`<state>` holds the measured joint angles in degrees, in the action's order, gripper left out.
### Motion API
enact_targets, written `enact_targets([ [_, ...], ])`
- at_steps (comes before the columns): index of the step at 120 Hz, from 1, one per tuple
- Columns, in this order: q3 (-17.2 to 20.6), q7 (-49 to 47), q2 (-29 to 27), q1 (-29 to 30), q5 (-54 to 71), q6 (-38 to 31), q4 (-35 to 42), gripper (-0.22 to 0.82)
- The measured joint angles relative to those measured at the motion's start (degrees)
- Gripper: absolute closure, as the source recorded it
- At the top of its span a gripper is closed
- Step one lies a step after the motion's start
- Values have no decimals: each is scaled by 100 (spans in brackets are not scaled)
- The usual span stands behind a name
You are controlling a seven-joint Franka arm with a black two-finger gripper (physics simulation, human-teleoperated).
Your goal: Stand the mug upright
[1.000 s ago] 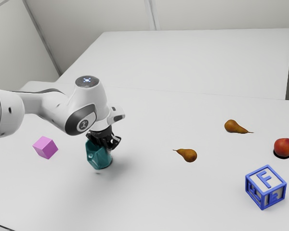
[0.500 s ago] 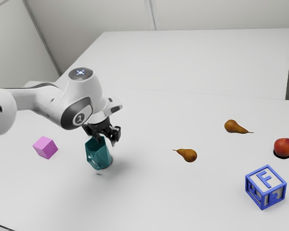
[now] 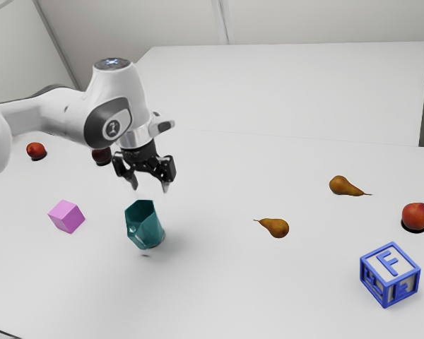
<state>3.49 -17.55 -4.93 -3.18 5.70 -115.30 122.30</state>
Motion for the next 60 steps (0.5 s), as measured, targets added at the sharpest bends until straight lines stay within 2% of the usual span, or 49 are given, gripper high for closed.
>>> enact_targets([
  [25, 0, 4, 35, 11, -102, 768, -742, 6],
  [60, 19, 8, 139, 54, -124, 1858, -1934, 3],
])
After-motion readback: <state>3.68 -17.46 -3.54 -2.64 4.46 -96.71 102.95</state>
